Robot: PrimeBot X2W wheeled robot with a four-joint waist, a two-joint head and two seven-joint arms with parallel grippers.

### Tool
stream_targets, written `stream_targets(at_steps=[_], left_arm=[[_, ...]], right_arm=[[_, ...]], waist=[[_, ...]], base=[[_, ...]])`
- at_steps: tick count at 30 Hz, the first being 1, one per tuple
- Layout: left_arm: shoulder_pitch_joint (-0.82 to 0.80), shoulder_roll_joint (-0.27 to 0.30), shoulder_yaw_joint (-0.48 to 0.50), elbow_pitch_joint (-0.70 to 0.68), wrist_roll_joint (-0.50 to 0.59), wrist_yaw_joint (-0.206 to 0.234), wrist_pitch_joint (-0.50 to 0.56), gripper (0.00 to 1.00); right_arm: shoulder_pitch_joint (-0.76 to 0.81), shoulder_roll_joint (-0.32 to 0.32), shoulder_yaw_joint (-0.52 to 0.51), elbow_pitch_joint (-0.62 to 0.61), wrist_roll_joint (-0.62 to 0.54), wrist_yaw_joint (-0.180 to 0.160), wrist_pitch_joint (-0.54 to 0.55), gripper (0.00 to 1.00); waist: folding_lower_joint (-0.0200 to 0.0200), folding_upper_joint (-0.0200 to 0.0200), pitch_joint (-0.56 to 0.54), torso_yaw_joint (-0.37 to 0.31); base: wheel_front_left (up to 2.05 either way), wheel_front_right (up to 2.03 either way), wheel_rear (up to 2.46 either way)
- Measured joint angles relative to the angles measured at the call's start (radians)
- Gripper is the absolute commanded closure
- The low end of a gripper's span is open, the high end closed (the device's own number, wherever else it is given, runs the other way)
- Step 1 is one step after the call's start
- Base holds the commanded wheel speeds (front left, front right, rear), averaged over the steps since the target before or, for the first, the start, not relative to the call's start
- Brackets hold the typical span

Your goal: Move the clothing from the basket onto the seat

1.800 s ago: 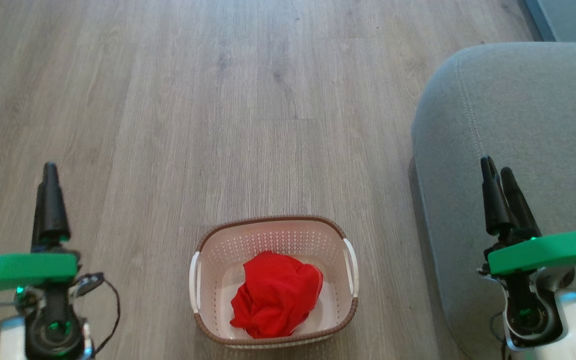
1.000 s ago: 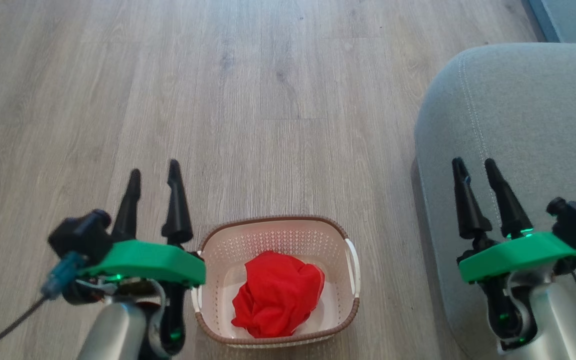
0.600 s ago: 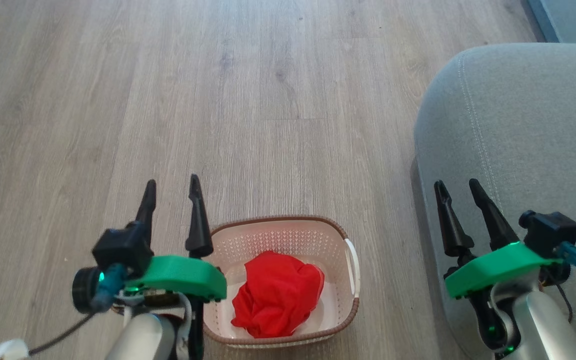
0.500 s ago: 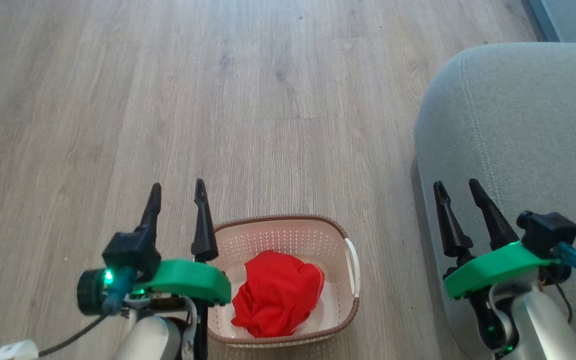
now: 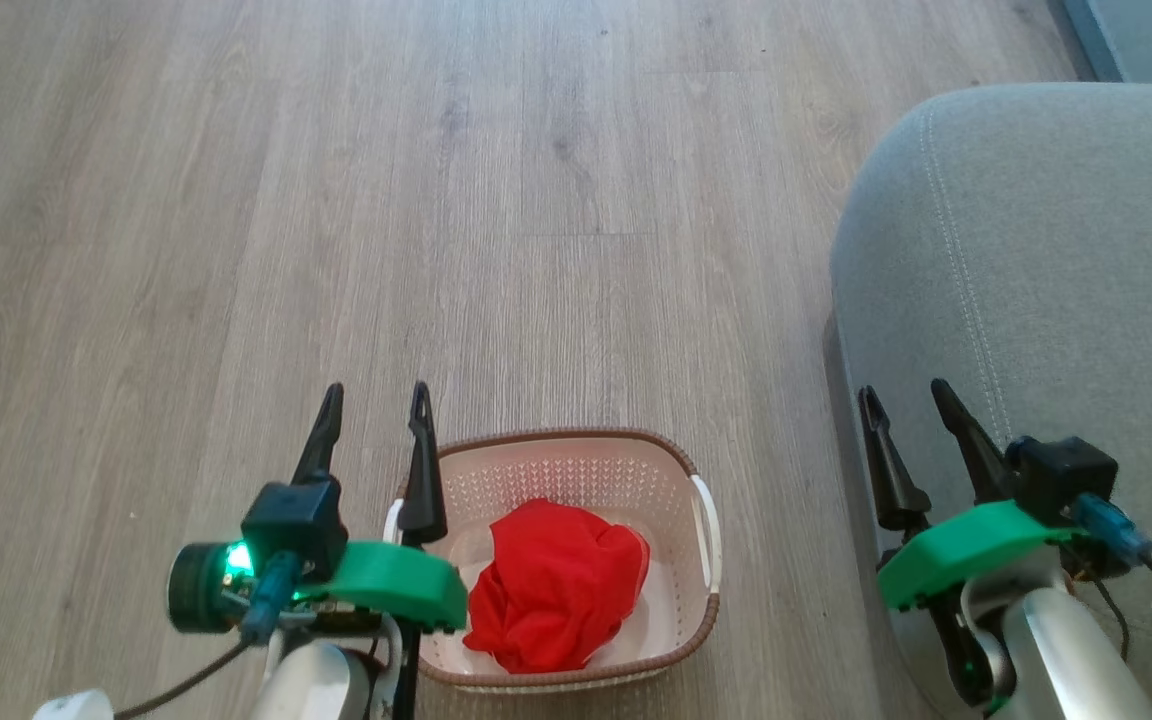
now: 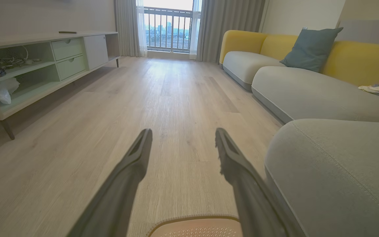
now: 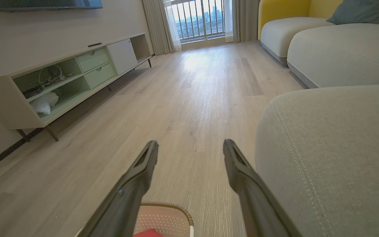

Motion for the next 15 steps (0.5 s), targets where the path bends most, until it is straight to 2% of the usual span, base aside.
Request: stream_targets(at_steps=[7, 15], left_arm=[[0.016, -0.024, 0.034, 0.023, 0.110, -0.057, -0.019, 0.00], [0.016, -0.030, 0.030, 0.023, 0.219, -0.058, -0.037, 0.00]], right_arm=[[-0.035, 0.000, 0.007, 0.011, -0.078, 0.000, -0.024, 0.00], [-0.036, 0.000, 0.017, 0.018, -0.154, 0.000, -0.043, 0.00]], waist=[[0.0000, 0.0000, 0.004, 0.003], [0.0000, 0.0000, 0.002, 0.006]], base=[[0.00, 0.00, 0.00], [0.00, 0.00, 0.00]])
